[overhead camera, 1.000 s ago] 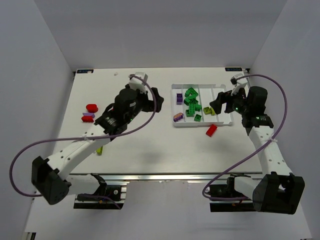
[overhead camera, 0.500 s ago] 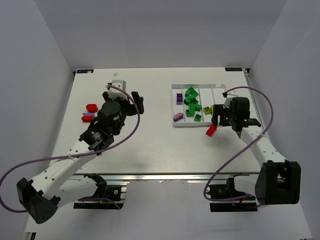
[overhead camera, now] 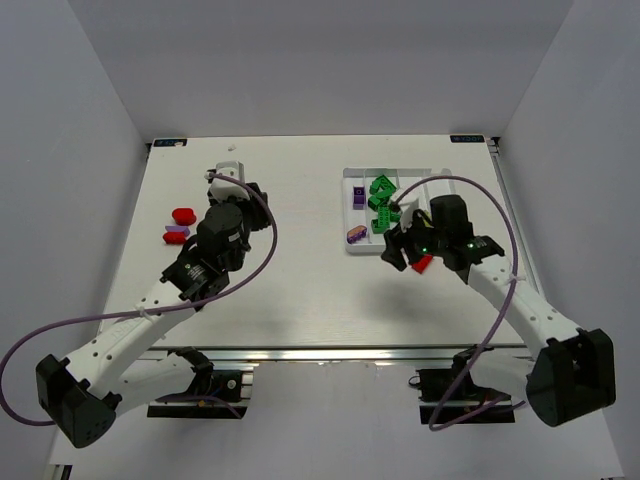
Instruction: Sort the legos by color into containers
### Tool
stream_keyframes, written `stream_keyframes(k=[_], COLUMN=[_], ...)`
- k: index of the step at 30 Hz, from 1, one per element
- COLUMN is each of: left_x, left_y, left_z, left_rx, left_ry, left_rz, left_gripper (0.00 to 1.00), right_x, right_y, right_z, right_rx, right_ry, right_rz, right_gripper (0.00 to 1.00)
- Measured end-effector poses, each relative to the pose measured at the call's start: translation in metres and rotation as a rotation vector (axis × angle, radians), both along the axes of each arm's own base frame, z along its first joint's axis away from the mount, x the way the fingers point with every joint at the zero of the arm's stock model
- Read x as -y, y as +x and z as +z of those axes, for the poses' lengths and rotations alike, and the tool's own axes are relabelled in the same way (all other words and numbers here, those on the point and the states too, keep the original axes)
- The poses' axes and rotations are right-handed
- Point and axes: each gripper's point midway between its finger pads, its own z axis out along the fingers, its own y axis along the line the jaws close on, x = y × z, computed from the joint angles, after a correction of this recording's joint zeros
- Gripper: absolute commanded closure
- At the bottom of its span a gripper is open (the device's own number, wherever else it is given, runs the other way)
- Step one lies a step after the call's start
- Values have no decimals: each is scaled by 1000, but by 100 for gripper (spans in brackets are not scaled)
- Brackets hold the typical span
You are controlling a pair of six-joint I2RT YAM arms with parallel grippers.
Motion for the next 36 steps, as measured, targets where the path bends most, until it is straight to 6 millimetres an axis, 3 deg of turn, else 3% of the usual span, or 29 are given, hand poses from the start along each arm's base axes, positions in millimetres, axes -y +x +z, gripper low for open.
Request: stream_keyframes(k=[5,8,9,10,12,15,18,27,30,36], left_x=[-11,-23,-30,-38,-57,-85,-104,-129,-134,-150], left_y=[3,11,15,18,21,18,16,1,-10,-27], left_z=[-13,-38,-51,-65,-99,-141,-168,-230,-242,-238], left_rx=[-32,-101,-137,-176,-269,-412,-519,-763,-822,-845], left_ry=[-1,-6,-14,-24,-44,-80,-108,-119,-105,-81], left_rz=[42,68,77,93,124,181,222,326,363,464], left_gripper=[63,64,61,47,33,19,12,2,2,2], right_x=[-52,-59,-58,-58,-58,-59,-63,-63,-56,-41], right_y=[-44,-63,-67,-69,-73,-77,-81,-76,-67,-50], right_z=[27,32,31,29,23,20,19,7,10,23], right_rx=[170,277,310,333,358,383,401,409,441,503], right_ry=[-12,-57,-86,-117,-174,-221,-242,-328,-352,-374], right_rz=[289,381,398,410,431,459,489,478,415,278], right_gripper=[39,38,37,37,36,34,34,26,25,25])
